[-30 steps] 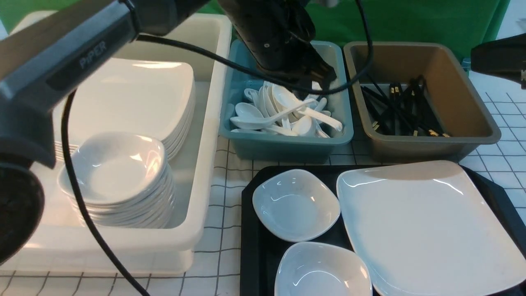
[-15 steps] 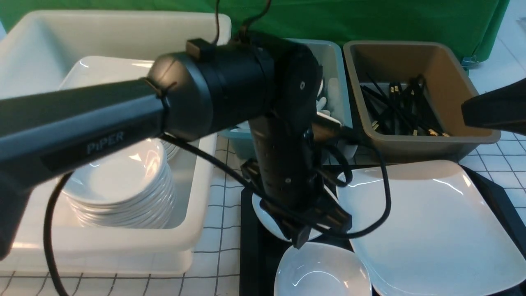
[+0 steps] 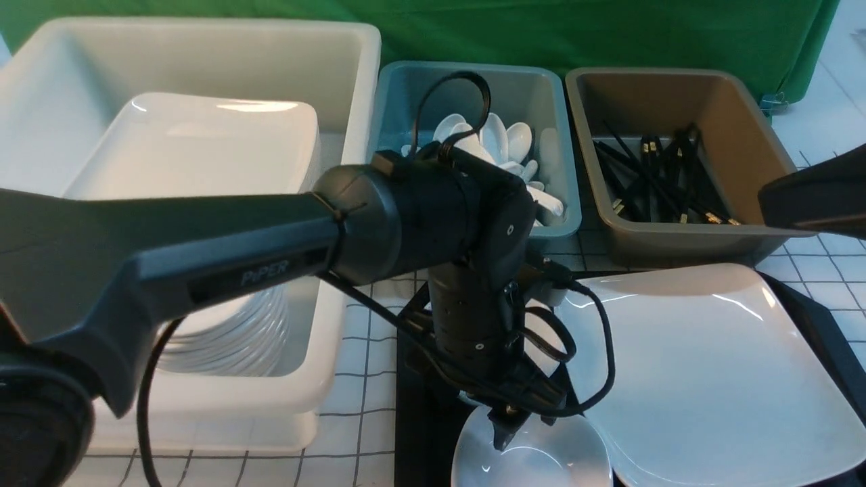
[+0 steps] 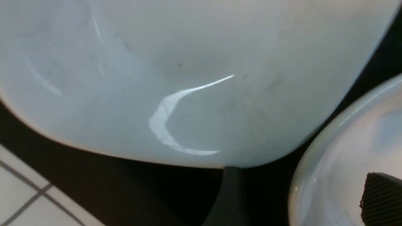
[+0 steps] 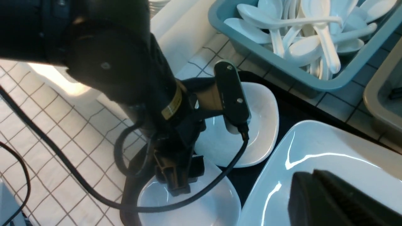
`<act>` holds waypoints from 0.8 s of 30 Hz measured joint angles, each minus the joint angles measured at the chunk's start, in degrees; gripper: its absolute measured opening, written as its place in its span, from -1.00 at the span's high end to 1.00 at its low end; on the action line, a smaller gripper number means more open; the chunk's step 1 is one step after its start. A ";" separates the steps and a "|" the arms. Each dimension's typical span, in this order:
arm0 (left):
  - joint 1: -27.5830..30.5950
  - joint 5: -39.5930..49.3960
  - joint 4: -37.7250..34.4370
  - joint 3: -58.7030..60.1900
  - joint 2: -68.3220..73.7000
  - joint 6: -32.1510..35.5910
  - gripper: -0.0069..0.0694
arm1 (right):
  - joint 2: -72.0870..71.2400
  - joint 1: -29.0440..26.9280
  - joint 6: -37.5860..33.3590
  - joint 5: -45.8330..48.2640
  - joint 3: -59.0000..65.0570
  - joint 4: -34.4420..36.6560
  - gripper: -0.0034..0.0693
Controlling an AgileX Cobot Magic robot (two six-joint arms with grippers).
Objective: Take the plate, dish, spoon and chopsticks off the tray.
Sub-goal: Use the left arm to grab a small plate from the dinner plate
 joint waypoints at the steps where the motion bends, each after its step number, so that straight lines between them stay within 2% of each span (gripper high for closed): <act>1: 0.00 0.00 -0.07 0.09 0.32 0.00 -0.52 | 0.00 0.00 0.00 0.00 0.00 0.00 0.85; 5: 0.00 0.00 -0.31 0.36 1.63 0.00 -0.42 | 0.00 0.00 0.00 0.36 0.00 0.00 0.85; 11: 0.00 0.00 -1.42 0.36 2.08 0.00 -0.07 | 0.00 0.00 0.00 0.59 0.00 0.00 0.85; 15: 0.05 0.29 -1.92 0.36 2.08 0.00 0.40 | 0.00 0.00 0.00 0.61 0.00 0.00 0.85; 20: 0.11 3.18 -2.68 0.30 0.94 2.02 0.45 | 0.00 0.00 0.00 1.48 0.00 0.00 0.85; 24: 0.17 5.07 -3.10 0.07 -3.10 2.91 0.67 | 0.00 0.00 -0.54 2.23 0.00 0.00 0.85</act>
